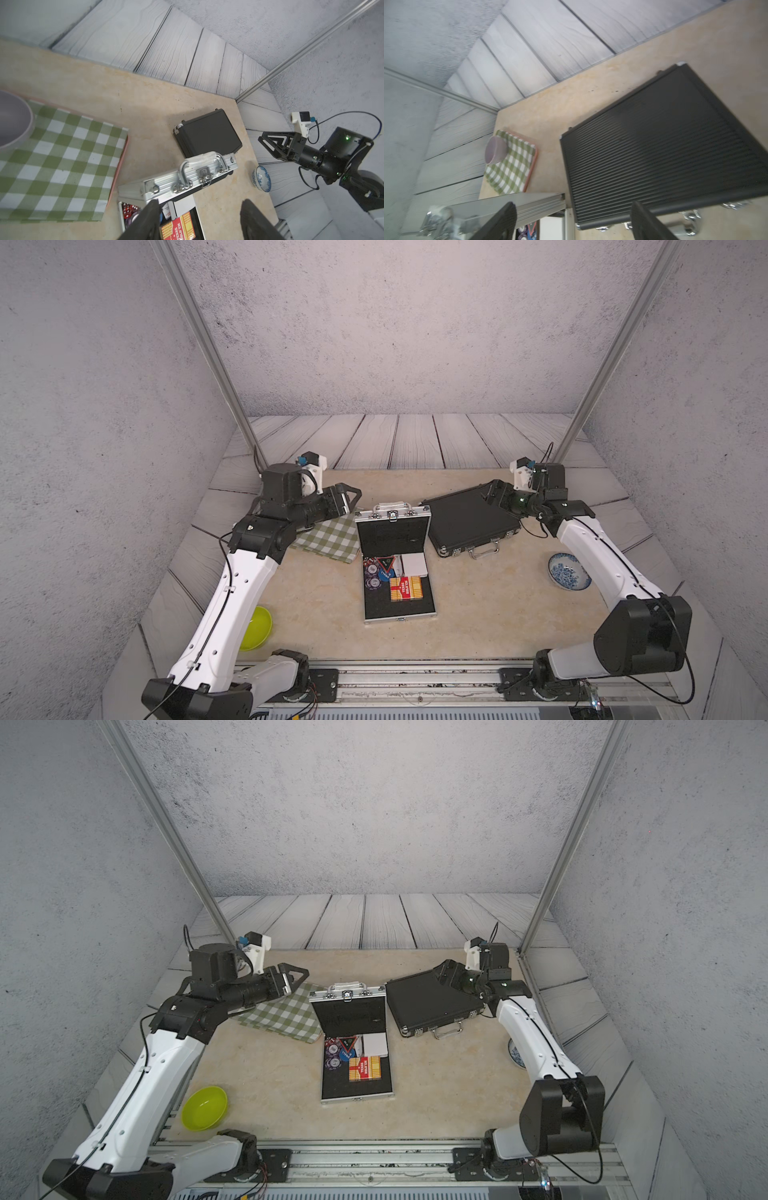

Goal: Open the poker set cases
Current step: Open the case lid on the poker set case, then move the poker set case to the center of the board.

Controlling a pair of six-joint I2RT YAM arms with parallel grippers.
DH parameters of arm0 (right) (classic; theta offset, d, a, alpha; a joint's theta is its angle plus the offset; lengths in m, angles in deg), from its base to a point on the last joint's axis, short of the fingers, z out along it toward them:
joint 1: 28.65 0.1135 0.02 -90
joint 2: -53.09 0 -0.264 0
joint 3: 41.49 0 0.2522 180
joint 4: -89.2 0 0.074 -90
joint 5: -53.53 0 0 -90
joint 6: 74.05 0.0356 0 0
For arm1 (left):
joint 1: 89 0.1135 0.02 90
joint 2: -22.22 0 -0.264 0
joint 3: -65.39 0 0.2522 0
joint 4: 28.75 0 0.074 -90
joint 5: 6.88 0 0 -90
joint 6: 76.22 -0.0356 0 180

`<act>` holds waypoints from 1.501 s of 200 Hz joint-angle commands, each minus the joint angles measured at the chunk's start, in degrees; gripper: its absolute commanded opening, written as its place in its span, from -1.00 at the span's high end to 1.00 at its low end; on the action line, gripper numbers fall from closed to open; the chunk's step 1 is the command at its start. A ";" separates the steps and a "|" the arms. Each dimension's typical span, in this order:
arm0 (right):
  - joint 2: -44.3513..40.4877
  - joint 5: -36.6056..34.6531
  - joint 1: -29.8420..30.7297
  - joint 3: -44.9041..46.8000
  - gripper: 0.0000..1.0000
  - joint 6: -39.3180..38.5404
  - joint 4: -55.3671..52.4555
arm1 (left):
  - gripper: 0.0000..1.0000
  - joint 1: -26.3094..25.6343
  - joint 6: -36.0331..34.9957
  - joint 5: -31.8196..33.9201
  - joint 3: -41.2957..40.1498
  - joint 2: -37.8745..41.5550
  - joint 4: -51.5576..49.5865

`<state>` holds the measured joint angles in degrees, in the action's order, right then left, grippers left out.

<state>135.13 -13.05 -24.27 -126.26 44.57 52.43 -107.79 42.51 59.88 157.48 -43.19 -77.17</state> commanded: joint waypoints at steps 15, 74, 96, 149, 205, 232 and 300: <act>0.45 -6.28 -4.20 0.58 -0.64 -6.68 -3.09 | -0.22 -13.68 -5.63 12.60 0.41 3.04 0.85; 9.08 -8.66 -7.93 -1.16 -0.50 -11.13 -2.12 | -0.25 -30.21 -2.74 13.24 -0.51 -9.75 6.81; 13.13 -6.34 -8.92 -3.10 -0.50 -11.04 -0.16 | -0.34 -33.68 -1.94 12.49 1.22 -19.41 10.34; 22.07 -1.41 -11.33 -11.96 -0.60 -10.82 -2.91 | -0.50 -33.64 -2.25 19.80 12.63 -37.61 10.26; 23.93 -1.01 -11.50 -12.60 -0.60 -11.22 -2.55 | -0.47 -34.21 9.09 25.22 13.63 -44.65 16.35; 26.42 0.57 -12.10 -14.45 -0.61 -11.53 -3.29 | -0.48 -34.16 11.15 27.47 12.46 -45.69 16.71; 31.94 3.91 -13.34 -18.79 -0.71 -12.88 -7.81 | -0.55 -33.84 15.04 31.13 12.55 -49.18 17.17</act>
<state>163.88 -12.61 -37.06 -143.02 32.90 47.69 -141.88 55.14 89.10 168.71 -89.00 -60.51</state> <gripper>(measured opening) 0.847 0.771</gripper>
